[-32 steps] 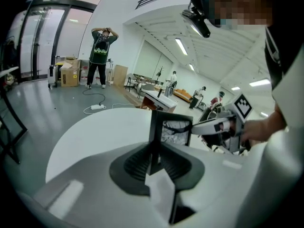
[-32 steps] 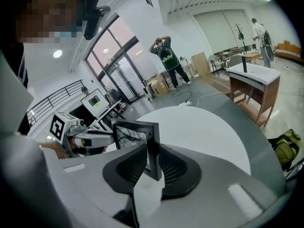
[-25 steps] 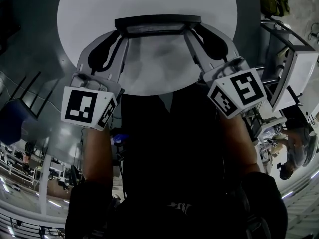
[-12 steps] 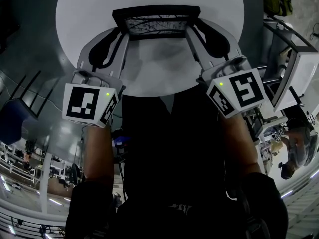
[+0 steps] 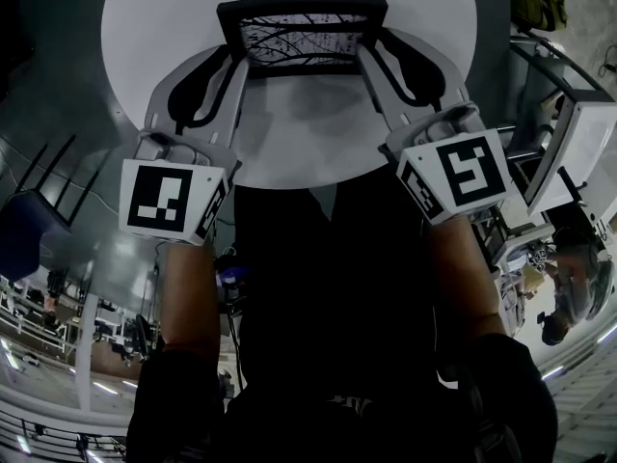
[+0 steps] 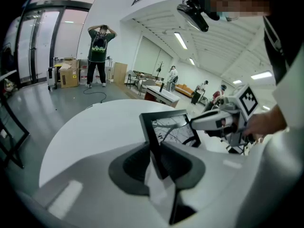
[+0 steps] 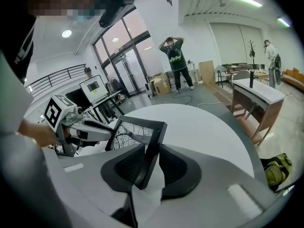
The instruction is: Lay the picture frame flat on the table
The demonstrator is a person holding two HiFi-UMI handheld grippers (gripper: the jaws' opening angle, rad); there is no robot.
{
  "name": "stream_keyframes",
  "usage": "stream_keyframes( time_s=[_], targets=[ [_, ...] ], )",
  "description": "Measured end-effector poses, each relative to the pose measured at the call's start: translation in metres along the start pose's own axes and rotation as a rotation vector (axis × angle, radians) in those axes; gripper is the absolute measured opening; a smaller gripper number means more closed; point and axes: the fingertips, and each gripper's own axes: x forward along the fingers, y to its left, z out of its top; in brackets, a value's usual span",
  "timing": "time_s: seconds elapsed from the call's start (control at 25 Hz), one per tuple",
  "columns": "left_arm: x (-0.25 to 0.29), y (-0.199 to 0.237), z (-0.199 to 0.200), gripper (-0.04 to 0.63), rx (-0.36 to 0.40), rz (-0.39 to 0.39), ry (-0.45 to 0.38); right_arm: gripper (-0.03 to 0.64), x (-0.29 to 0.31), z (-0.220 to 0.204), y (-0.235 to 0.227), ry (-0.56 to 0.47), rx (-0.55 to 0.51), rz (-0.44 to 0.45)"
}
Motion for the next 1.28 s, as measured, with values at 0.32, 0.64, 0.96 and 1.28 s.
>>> stream_keyframes(
  time_s=[0.32, 0.64, 0.96, 1.28],
  targets=[
    [0.009, -0.003, 0.002, 0.072, 0.040, 0.007, 0.017, 0.101, 0.001, -0.004, -0.008, 0.013, -0.010, -0.008],
    [0.015, -0.007, -0.001, 0.074, 0.107, 0.017, 0.075, 0.107, 0.002, -0.006, -0.015, 0.019, -0.037, -0.032],
    [0.018, -0.007, -0.003, 0.072, 0.120, 0.032, 0.095, 0.106, 0.006, -0.007, -0.018, 0.021, -0.082, -0.074],
    [0.022, -0.010, -0.006, 0.061, 0.172, 0.049, 0.110, 0.092, 0.008, -0.010, -0.018, 0.041, -0.178, -0.119]
  ],
)
